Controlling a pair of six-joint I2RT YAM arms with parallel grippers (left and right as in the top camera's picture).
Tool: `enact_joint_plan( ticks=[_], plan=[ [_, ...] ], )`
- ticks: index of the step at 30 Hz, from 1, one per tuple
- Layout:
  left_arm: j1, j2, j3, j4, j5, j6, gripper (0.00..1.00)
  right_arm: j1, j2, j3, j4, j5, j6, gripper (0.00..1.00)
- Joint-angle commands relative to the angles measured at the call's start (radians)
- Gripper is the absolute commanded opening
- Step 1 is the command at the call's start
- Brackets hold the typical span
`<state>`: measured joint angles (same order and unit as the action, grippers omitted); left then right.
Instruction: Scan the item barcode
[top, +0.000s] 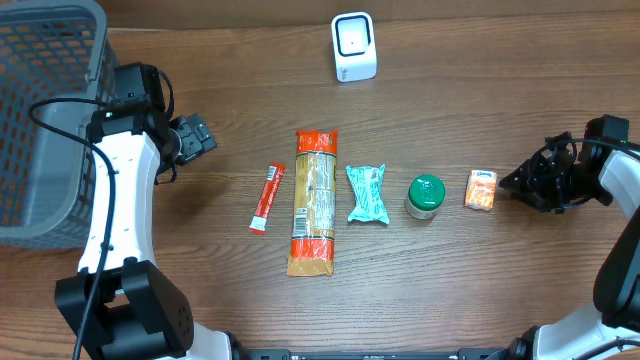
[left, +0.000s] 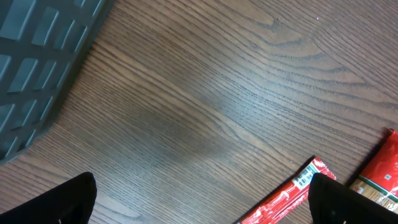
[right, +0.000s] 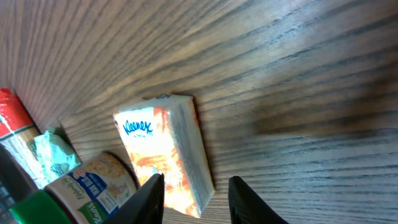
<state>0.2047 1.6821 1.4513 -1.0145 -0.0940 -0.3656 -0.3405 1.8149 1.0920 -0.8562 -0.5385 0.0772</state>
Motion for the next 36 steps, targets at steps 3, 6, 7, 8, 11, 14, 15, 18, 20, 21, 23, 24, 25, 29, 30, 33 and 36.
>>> enact_joint_plan(
  ticks=[3, 6, 7, 8, 11, 14, 15, 18, 20, 21, 23, 24, 25, 29, 30, 33, 36],
  plan=[
    [-0.002, -0.015, 0.015, -0.002, 0.002, 0.011, 1.0, 0.023, -0.031, -0.035, 0.061, -0.025, -0.034, 0.37],
    [-0.002, -0.015, 0.015, -0.002, 0.002, 0.011, 1.0, 0.045, -0.031, -0.063, 0.097, -0.025, -0.062, 0.36],
    [-0.002, -0.015, 0.015, -0.002, 0.002, 0.011, 1.0, 0.053, -0.031, -0.065, 0.1, -0.025, -0.068, 0.35],
    [-0.002, -0.015, 0.015, -0.002, 0.002, 0.011, 1.0, 0.06, -0.031, -0.065, 0.1, -0.025, -0.069, 0.35],
    [-0.002, -0.015, 0.015, -0.002, 0.002, 0.011, 1.0, 0.072, -0.031, -0.065, 0.1, -0.025, -0.071, 0.27],
    [-0.002, -0.015, 0.015, -0.002, 0.002, 0.011, 1.0, 0.072, -0.031, -0.066, 0.095, -0.025, -0.071, 0.26],
    [-0.002, -0.015, 0.015, -0.002, 0.002, 0.011, 1.0, 0.072, -0.031, -0.066, 0.095, -0.024, -0.071, 0.26],
    [-0.002, -0.015, 0.015, -0.002, 0.002, 0.011, 1.0, 0.072, -0.031, -0.077, 0.103, -0.024, -0.071, 0.26],
    [-0.002, -0.015, 0.015, -0.002, 0.002, 0.011, 1.0, 0.072, -0.031, -0.092, 0.117, -0.025, -0.071, 0.26],
    [-0.002, -0.015, 0.015, -0.002, 0.002, 0.011, 1.0, 0.072, -0.031, -0.099, 0.123, -0.025, -0.071, 0.26],
    [-0.002, -0.015, 0.015, -0.002, 0.002, 0.011, 1.0, 0.072, -0.031, -0.116, 0.138, -0.026, -0.071, 0.24],
    [-0.002, -0.015, 0.015, -0.002, 0.002, 0.011, 1.0, 0.072, -0.031, -0.119, 0.141, -0.026, -0.071, 0.2],
    [-0.002, -0.015, 0.015, -0.002, 0.002, 0.011, 1.0, 0.072, -0.031, -0.119, 0.141, -0.026, -0.071, 0.14],
    [-0.002, -0.015, 0.015, -0.002, 0.002, 0.011, 1.0, 0.072, -0.031, -0.119, 0.146, -0.042, -0.071, 0.04],
    [-0.002, -0.015, 0.015, -0.002, 0.002, 0.011, 1.0, 0.072, -0.031, -0.119, 0.148, -0.046, -0.071, 0.04],
    [-0.002, -0.015, 0.015, -0.002, 0.002, 0.011, 1.0, 0.072, -0.031, -0.119, 0.152, -0.048, -0.071, 0.04],
    [-0.002, -0.015, 0.015, -0.002, 0.002, 0.011, 1.0, 0.072, -0.031, -0.119, 0.152, -0.048, -0.071, 0.04]
  ],
)
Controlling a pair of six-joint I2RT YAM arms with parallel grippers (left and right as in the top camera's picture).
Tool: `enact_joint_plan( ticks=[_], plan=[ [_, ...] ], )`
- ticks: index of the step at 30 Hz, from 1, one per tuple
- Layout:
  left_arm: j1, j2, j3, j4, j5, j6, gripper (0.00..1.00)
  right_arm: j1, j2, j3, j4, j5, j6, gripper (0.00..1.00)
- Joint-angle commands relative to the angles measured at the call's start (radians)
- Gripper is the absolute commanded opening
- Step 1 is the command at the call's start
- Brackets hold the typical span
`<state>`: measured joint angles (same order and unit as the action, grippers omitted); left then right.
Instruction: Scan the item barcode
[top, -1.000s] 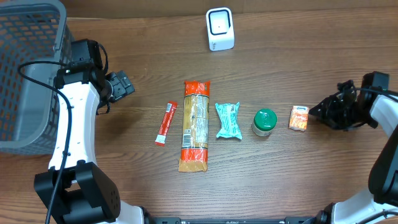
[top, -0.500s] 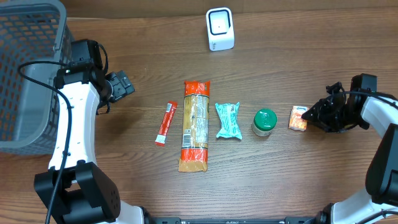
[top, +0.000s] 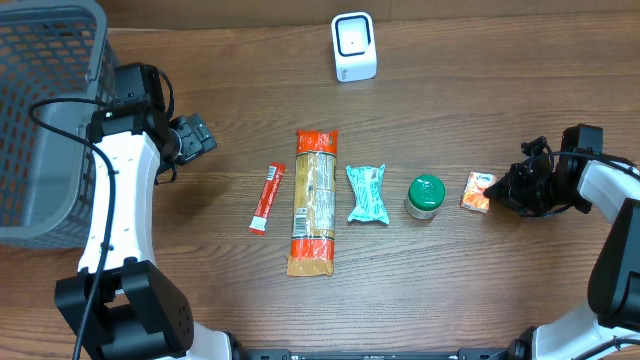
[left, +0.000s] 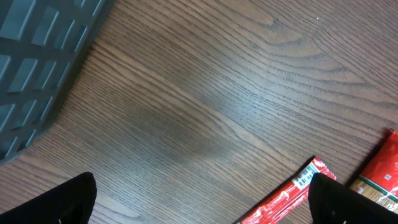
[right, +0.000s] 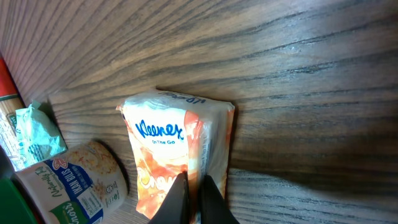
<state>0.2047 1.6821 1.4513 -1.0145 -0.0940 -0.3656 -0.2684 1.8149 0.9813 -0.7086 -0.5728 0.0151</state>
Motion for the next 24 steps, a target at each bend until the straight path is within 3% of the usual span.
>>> enact_joint_plan(
  ticks=[1, 4, 7, 10, 13, 16, 24],
  plan=[
    [-0.002, -0.015, 0.015, -0.002, 0.002, 0.011, 1.0, 0.0, -0.031, -0.008, 0.004, -0.013, -0.008, 0.04],
    [-0.002, -0.015, 0.015, 0.014, 0.07, -0.025, 1.0, 0.0, -0.031, -0.008, 0.003, -0.013, -0.008, 0.04],
    [-0.002, -0.015, 0.016, -0.015, 0.263, -0.019, 1.0, 0.0, -0.031, -0.008, 0.003, -0.013, -0.008, 0.04],
    [-0.002, -0.01, 0.015, -0.008, 0.323, -0.032, 1.0, 0.0, -0.031, -0.008, 0.005, -0.013, -0.009, 0.04],
    [-0.002, -0.01, 0.015, -0.006, 0.351, 0.045, 0.79, 0.0, -0.031, -0.008, 0.005, -0.012, -0.009, 0.04],
    [0.001, -0.022, 0.016, -0.01, 0.429, 0.147, 0.65, 0.0, -0.031, -0.008, 0.008, -0.005, -0.009, 0.04],
    [-0.005, -0.203, 0.011, -0.085, 0.448, 0.24, 0.56, 0.0, -0.031, -0.008, 0.007, -0.005, -0.009, 0.04]
  ],
)
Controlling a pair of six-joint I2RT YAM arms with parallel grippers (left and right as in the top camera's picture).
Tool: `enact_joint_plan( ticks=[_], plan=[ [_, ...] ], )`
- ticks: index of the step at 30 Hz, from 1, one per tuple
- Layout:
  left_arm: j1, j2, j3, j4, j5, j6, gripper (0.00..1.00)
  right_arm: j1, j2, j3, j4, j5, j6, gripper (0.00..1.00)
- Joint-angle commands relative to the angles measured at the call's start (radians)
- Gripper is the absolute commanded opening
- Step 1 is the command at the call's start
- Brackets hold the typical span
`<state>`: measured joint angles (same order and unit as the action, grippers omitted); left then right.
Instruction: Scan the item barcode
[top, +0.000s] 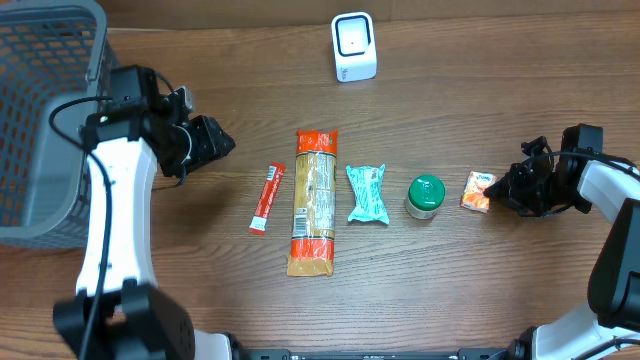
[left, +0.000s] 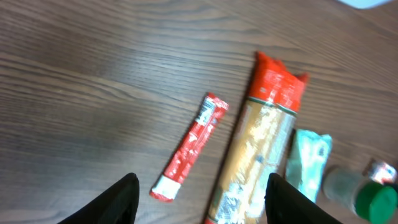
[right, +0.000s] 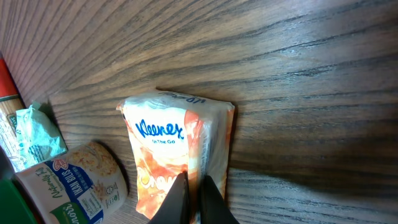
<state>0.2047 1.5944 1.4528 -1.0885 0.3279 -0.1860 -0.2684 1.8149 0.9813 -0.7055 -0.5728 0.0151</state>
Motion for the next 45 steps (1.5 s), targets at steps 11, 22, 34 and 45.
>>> enact_joint_plan(
  ticks=[11, 22, 34, 45],
  plan=[
    [-0.096, -0.688, -0.394, 0.169, -0.067, 0.061, 0.59, 0.0, -0.031, -0.008, -0.004, -0.005, -0.009, 0.04],
    [-0.094, -0.858, -0.744, 0.368, 0.214, 0.228, 0.6, 0.0, -0.031, -0.008, 0.01, -0.006, -0.009, 0.04],
    [-0.093, -0.661, -0.703, 0.537, 0.348, 0.366, 0.66, 0.0, -0.031, -0.008, 0.009, -0.006, -0.009, 0.09],
    [-0.033, -0.641, -0.558, 0.324, 0.277, 0.371, 1.0, 0.0, -0.031, -0.008, 0.009, -0.005, -0.009, 0.1]
  ],
)
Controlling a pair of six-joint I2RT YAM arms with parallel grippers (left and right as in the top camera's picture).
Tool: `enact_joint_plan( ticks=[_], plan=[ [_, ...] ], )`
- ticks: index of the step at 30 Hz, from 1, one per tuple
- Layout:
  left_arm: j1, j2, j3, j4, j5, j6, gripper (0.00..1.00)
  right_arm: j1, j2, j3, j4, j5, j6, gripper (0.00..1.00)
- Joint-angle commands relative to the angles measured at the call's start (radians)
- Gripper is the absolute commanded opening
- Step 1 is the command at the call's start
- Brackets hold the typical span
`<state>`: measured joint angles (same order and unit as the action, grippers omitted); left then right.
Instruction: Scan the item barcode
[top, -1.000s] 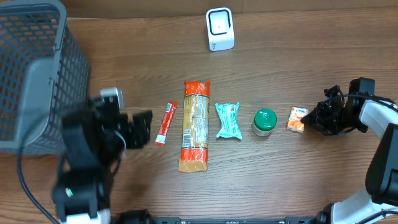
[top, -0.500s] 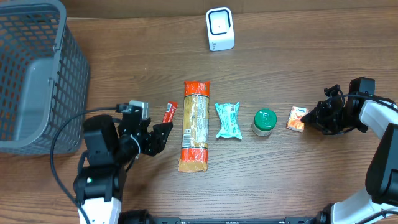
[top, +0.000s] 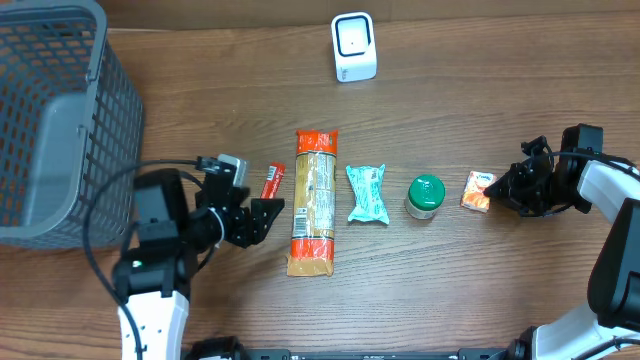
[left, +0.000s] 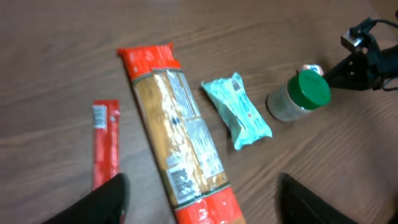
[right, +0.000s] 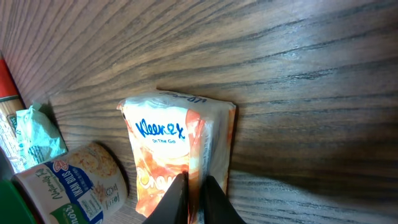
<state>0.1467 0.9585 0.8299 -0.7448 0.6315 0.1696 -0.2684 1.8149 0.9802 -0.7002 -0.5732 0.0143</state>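
A row of items lies on the wooden table: a red stick packet (top: 272, 181), a long pasta pack (top: 313, 200), a teal packet (top: 366, 192), a green-lidded jar (top: 425, 195) and an orange Kleenex tissue pack (top: 480, 190). The white scanner (top: 354, 46) stands at the back. My right gripper (right: 193, 199) is shut on the edge of the tissue pack (right: 171, 149), which rests on the table. My left gripper (top: 266, 217) hangs open over the near end of the red stick (left: 104, 146) and the pasta pack (left: 180, 149), holding nothing.
A grey mesh basket (top: 50, 120) fills the back left corner. In the left wrist view the teal packet (left: 237, 112) and jar (left: 298, 94) lie beyond the pasta.
My left arm has swung from beside the basket down to the near end of the red stick and pasta pack, jaws still open. The right gripper and tissue pack have not moved.
First my right gripper stood open beside the tissue pack while the left waited open by the basket. Then the right was shut on the pack's edge. Later the left had turned toward the row, and now it hovers over the red stick and pasta.
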Motion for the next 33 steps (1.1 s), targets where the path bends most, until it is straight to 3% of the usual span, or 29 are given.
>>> enact_joint_plan(
  ticks=[1, 4, 10, 21, 25, 30, 33],
  plan=[
    [0.031, -0.005, 0.071, -0.036, -0.068, 0.013, 1.0, 0.0, -0.031, -0.007, 0.003, -0.005, -0.008, 0.1],
    [0.045, -0.006, 0.073, -0.108, -0.206, -0.021, 1.0, 0.0, -0.031, -0.007, -0.003, -0.005, -0.009, 0.13],
    [0.101, -0.059, 0.073, -0.137, -0.215, -0.034, 1.0, 0.0, -0.031, -0.007, -0.008, -0.005, -0.016, 0.14],
    [0.241, -0.099, 0.072, -0.112, 0.102, 0.08, 1.0, 0.0, -0.031, -0.014, 0.003, -0.005, -0.011, 0.12],
    [0.241, -0.041, 0.072, -0.121, 0.142, 0.114, 1.0, 0.0, -0.031, -0.014, 0.004, -0.015, -0.012, 0.04],
    [0.25, -0.003, 0.072, -0.181, 0.285, 0.288, 1.0, 0.0, -0.031, -0.014, 0.008, -0.035, -0.012, 0.04],
    [0.256, -0.006, 0.072, -0.193, 0.301, 0.31, 0.99, 0.0, -0.031, -0.014, 0.012, -0.035, -0.012, 0.04]
  ],
)
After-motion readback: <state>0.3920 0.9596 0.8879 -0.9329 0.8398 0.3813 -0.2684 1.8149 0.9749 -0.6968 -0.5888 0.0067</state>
